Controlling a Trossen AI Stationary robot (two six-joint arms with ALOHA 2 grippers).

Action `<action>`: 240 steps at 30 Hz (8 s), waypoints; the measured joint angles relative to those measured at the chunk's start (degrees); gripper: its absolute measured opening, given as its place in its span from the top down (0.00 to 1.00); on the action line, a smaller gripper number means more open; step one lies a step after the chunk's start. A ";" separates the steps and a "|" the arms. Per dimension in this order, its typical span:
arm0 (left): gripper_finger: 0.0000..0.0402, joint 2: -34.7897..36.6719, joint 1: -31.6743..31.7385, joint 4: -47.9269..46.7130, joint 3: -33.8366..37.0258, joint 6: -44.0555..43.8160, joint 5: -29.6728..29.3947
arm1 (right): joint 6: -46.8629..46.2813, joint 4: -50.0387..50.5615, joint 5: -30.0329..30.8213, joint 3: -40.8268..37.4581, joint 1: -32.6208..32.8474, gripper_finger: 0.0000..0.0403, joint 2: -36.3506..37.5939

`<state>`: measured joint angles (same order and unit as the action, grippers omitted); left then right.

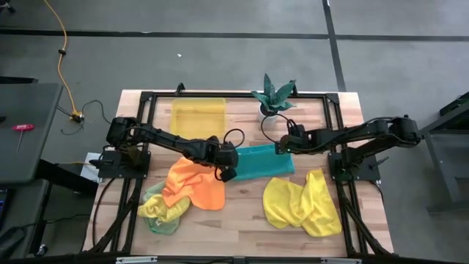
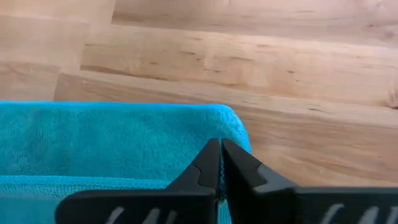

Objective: Fold microfiber towels
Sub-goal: Fold the blue microfiber cloth, then put the folded blue microfiber cloth into the bin

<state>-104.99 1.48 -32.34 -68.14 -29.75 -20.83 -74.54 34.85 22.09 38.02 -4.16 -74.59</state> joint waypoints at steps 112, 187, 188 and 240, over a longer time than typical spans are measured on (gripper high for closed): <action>0.62 38.03 5.62 41.12 30.34 9.43 18.43 | 8.48 6.53 -18.21 -1.33 -11.45 1.00 16.91; 0.62 41.71 5.62 39.81 30.34 10.47 20.11 | 37.58 -0.64 -21.16 25.14 1.88 0.44 -18.51; 0.62 42.18 5.62 39.84 30.33 10.46 20.16 | 38.87 0.72 -21.03 25.03 1.87 0.44 -18.52; 0.62 43.85 5.62 38.79 30.32 9.40 17.12 | 0.62 -13.51 -16.07 -1.82 -2.44 0.99 -8.34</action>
<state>-61.14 7.10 6.45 -37.82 -20.35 -3.70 -73.92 21.34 6.02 36.20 -6.61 -82.93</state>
